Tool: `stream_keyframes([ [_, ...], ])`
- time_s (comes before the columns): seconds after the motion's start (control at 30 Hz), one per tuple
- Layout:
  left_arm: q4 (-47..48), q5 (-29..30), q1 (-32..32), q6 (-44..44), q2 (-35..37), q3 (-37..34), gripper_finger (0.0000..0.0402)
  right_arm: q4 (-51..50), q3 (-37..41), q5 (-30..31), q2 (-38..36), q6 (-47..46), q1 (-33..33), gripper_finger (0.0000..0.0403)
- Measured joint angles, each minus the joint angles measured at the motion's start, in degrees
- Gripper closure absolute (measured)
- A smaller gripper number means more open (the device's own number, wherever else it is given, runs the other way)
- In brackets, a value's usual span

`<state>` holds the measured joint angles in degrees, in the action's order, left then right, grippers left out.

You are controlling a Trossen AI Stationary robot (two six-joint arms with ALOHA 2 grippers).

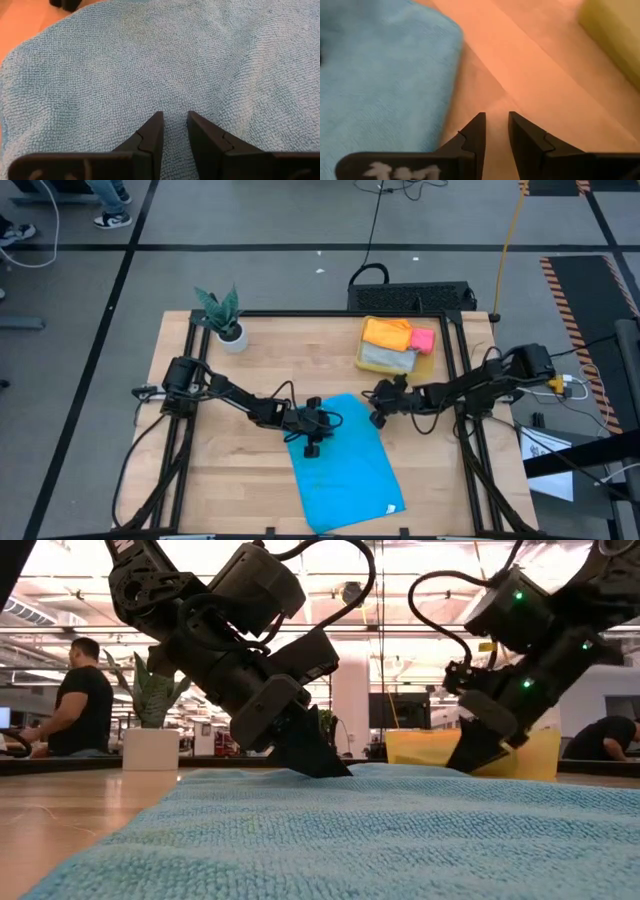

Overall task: Fold microfiber towels
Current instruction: Fold the blue kitchen towel

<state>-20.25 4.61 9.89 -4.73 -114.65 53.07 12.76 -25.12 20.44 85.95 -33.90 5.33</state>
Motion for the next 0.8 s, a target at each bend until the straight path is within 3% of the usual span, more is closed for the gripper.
stream_keyframes([
  [0.17, -0.4, 0.0, 0.0, 0.0, 0.0, 0.0, 0.0309, 6.6, 0.0, -2.0, 2.2, 3.2, 0.7, 0.033],
  [0.33, -0.5, 0.0, 0.0, 0.0, 0.0, 0.0, 0.0309, 15.2, 0.0, -11.0, 2.3, 7.7, 1.8, 0.033],
  [0.47, -0.5, 0.0, 0.0, 0.0, 0.0, 0.0, 0.0309, 18.5, 0.0, -14.3, 2.3, 9.9, 3.1, 0.033],
  [0.8, -0.6, 0.0, 0.0, 0.0, 0.0, 0.0, 0.0309, 19.5, -0.8, -13.4, 5.9, 12.4, 6.6, 0.033],
])
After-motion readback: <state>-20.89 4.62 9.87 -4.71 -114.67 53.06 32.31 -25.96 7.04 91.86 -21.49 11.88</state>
